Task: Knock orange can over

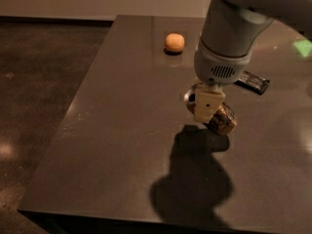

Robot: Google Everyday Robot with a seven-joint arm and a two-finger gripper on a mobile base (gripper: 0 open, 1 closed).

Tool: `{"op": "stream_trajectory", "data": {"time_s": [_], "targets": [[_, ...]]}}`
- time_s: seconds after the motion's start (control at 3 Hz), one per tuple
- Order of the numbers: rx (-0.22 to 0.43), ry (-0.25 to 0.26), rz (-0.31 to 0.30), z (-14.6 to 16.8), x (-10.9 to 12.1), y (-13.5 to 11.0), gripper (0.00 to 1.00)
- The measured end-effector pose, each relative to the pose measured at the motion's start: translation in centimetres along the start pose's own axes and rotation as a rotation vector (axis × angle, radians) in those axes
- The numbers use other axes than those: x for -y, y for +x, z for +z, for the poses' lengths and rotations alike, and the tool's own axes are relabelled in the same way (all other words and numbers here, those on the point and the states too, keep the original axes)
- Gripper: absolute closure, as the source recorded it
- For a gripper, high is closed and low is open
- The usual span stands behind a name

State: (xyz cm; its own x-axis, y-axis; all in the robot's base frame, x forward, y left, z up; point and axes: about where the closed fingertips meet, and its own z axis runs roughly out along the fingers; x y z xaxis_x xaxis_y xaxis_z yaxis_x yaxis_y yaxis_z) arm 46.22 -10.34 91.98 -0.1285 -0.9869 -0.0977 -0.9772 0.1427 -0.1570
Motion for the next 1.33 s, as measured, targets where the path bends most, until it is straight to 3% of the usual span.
{"op": "stream_trajectory", "data": {"time_s": [0.33,1.33], "targets": [[-0.039,-0.005,-0.018,0.6,0.7,0.1,0.87],[-0.09,-0.044,-0.083,3.0,-0.2,-0.8,0.15]]}}
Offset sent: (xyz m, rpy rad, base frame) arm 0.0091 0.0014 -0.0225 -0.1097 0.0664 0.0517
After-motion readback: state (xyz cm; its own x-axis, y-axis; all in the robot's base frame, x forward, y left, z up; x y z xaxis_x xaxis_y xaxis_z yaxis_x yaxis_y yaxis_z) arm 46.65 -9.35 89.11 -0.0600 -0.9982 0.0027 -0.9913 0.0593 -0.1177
